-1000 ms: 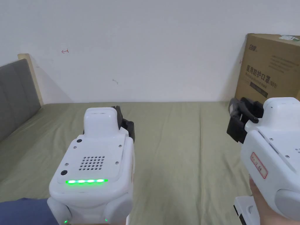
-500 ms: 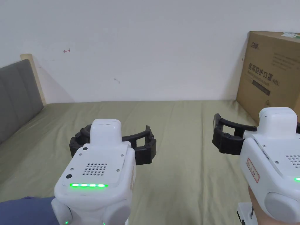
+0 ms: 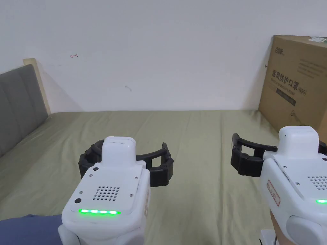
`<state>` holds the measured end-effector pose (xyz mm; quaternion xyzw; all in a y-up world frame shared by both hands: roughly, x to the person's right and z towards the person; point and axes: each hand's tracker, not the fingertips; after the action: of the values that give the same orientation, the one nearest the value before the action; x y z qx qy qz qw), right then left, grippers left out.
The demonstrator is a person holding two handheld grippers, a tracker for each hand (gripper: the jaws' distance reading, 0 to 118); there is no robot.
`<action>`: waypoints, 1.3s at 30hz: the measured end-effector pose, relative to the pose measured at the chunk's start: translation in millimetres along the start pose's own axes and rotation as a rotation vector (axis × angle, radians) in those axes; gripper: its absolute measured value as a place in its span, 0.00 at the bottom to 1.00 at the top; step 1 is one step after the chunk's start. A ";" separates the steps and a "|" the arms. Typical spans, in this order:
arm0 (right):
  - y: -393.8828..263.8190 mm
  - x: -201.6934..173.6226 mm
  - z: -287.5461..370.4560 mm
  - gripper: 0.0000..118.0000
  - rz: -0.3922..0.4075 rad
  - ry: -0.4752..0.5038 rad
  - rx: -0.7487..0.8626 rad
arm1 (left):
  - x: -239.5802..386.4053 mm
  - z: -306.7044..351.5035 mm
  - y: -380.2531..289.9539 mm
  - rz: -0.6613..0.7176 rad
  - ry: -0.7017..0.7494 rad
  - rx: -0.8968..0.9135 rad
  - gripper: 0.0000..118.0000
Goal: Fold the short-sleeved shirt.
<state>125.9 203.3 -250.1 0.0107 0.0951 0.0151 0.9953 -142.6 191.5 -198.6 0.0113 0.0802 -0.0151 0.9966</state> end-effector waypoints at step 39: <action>-26.4 -11.6 -4.1 1.00 -0.036 0.021 -0.128 | -0.8 -8.4 -15.7 0.113 0.048 -0.189 1.00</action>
<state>114.5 176.6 -252.6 -0.0548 0.1048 0.0035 0.9930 -145.1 176.1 -207.1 -0.0778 0.1044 0.0490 0.9903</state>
